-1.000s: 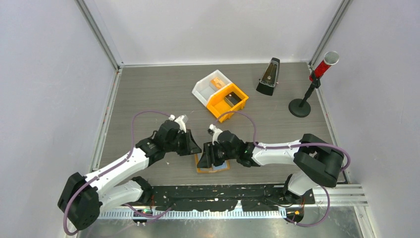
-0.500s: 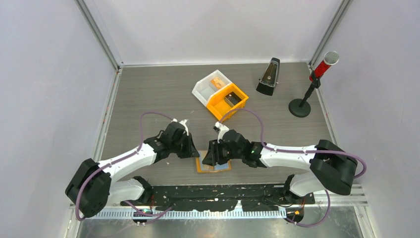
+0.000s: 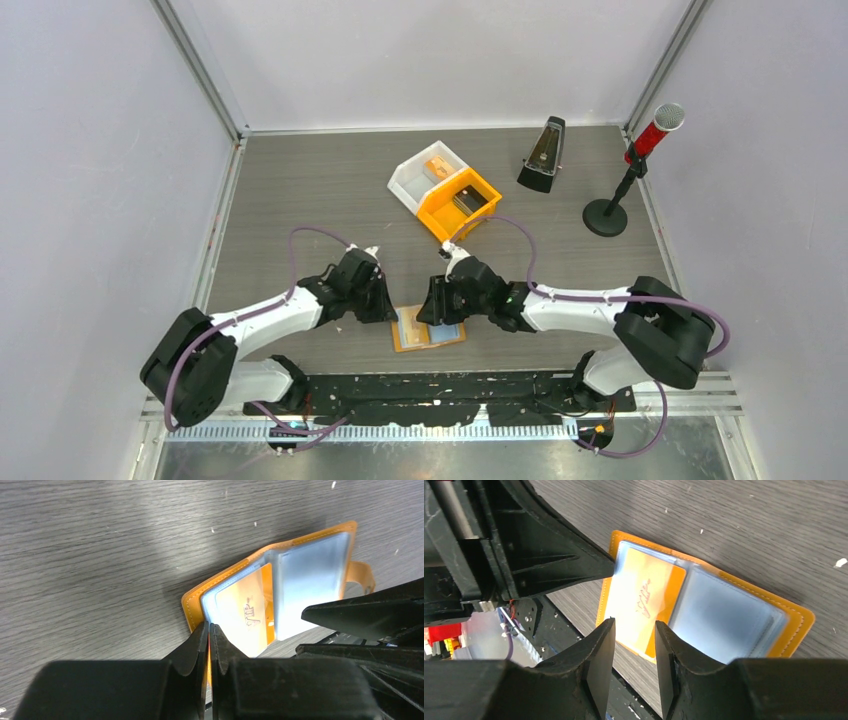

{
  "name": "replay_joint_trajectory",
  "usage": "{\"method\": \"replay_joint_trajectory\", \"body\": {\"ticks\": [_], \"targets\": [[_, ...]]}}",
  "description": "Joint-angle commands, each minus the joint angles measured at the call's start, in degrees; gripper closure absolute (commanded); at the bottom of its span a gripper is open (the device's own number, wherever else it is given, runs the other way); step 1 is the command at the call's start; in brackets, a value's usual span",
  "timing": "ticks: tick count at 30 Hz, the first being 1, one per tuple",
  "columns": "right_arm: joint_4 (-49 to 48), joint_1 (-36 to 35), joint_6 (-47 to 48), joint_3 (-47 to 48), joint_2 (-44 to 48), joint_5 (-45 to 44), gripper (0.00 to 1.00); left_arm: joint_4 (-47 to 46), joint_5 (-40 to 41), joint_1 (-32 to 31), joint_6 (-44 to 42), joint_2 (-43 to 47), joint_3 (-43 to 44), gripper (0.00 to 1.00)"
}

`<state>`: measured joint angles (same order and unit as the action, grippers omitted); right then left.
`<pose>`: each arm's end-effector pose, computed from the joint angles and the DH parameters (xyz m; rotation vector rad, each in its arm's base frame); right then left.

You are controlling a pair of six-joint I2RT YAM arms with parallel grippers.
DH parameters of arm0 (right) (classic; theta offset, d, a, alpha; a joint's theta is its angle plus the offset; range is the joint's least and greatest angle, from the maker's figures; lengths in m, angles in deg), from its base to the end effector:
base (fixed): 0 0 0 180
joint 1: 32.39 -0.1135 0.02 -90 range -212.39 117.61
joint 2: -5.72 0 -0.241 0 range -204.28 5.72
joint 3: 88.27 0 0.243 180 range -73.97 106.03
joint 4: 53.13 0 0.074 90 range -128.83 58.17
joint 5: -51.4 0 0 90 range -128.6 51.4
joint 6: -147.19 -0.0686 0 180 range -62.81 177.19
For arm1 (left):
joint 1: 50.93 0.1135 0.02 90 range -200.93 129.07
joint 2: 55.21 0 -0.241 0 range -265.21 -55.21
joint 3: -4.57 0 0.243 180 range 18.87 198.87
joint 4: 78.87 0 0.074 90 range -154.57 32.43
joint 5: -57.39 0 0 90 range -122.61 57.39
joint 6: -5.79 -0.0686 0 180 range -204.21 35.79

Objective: Take the credit cards out of the card holder
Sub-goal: Remove the credit card from the card holder.

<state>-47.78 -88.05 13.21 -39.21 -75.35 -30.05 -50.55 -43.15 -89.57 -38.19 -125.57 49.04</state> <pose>0.1616 0.2546 0.1367 -0.3399 2.4317 1.0457 0.1799 -0.1599 0.1196 -0.0934 2.6959 -0.7702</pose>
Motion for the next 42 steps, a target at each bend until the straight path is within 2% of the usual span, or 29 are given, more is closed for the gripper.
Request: {"method": "replay_joint_trajectory", "body": {"ticks": [1, 9, 14, 21, 31, 37, 42], "targets": [[-2.2, 0.1, -1.1, 0.3, -2.4, -0.4, 0.58, -0.8, 2.1, -0.2, -0.9, -0.8, -0.8, 0.93], [-1.7, 0.1, -1.9, 1.6, -7.7, -0.8, 0.58, -1.3, 2.2, -0.2, -0.8, -2.4, -1.3, 0.93], [1.5, 0.2, -1.6, 1.9, -8.6, -3.8, 0.59, -1.4, 2.5, -0.2, -0.7, -3.6, -1.3, 0.93], [0.1, 0.2, -2.1, 1.3, -9.0, -3.0, 0.59, -1.3, 2.2, -0.2, -0.4, -3.8, -1.2, 0.93], [-0.3, 0.2, -2.8, 0.4, -7.2, -2.8, 0.59, 5.6, 0.6, -0.3, 0.8, 5.2, 3.0, 0.85], [0.0, 0.2, -2.6, 0.5, -5.8, -3.2, 0.59, 0.6, -2.7, -0.2, 2.7, 7.0, 2.5, 0.84], [0.1, 0.2, -2.7, 0.6, -6.4, -3.0, 0.59, -4.4, -3.8, -0.2, 3.3, 3.9, 0.4, 0.86]]}}
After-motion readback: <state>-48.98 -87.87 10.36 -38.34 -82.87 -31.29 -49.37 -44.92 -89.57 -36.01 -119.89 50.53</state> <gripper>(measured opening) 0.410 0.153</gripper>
